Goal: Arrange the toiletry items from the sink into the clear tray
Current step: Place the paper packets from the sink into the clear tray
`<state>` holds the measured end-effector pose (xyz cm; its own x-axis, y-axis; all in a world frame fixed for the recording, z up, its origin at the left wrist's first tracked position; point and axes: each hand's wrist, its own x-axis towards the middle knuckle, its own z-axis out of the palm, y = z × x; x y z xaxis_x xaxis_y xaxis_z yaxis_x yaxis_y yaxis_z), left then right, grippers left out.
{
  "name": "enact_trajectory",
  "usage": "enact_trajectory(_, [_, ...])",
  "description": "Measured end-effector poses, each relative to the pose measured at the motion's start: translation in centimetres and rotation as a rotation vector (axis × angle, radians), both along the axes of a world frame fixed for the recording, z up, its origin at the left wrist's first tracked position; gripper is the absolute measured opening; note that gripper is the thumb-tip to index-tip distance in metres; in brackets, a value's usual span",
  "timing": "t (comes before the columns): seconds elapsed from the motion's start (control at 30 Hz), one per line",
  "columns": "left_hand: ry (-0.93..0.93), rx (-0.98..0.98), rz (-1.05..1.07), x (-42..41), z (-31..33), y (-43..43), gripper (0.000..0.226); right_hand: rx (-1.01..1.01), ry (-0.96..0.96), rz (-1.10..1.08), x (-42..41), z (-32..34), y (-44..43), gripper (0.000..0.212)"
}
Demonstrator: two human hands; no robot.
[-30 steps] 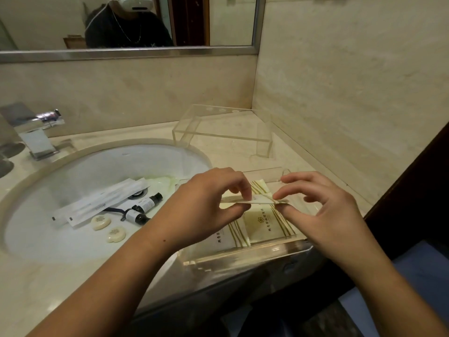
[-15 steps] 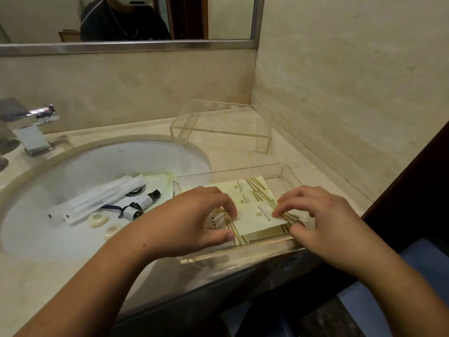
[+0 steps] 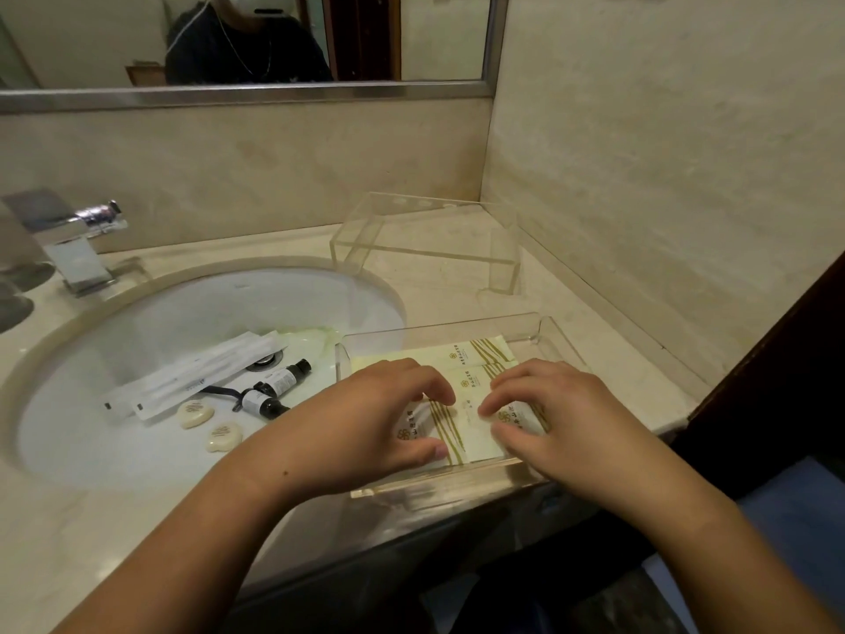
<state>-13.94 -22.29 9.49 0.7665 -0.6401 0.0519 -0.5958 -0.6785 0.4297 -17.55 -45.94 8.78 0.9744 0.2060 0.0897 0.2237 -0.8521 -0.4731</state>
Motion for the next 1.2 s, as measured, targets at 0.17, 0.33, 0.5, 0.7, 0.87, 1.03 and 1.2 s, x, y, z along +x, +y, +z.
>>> enact_trajectory(0.17, [-0.01, 0.002, -0.004, -0.1, -0.2, 0.0, 0.041, -0.001, 0.026, -0.021, 0.1, 0.1, 0.1, 0.017])
enact_trajectory(0.33, [-0.004, -0.018, -0.007, -0.1, -0.3, 0.3, 0.043, -0.023, 0.034, -0.062, 0.2, 0.6, -0.4, 0.021])
enact_trajectory(0.5, [0.006, -0.033, -0.012, -0.1, -0.5, 0.5, 0.046, -0.041, 0.051, -0.056, 0.3, 0.8, -0.1, 0.025])
enact_trajectory(0.7, [0.014, -0.06, -0.027, -0.1, -0.4, 0.7, 0.046, -0.018, 0.06, -0.04, 0.5, 0.9, 1.0, 0.032])
enact_trajectory(0.87, [0.02, -0.099, -0.039, -0.1, -0.4, 0.9, 0.043, -0.027, 0.067, -0.055, 0.6, 1.0, 1.1, 0.035])
enact_trajectory(1.03, [0.019, -0.126, -0.035, 0.0, -0.4, 1.1, 0.04, -0.065, 0.087, -0.063, 0.7, 1.1, 1.2, 0.037])
enact_trajectory(1.2, [0.012, -0.134, -0.043, -0.1, -0.2, 1.1, 0.038, -0.078, 0.082, -0.084, 0.8, 1.1, 1.5, 0.039])
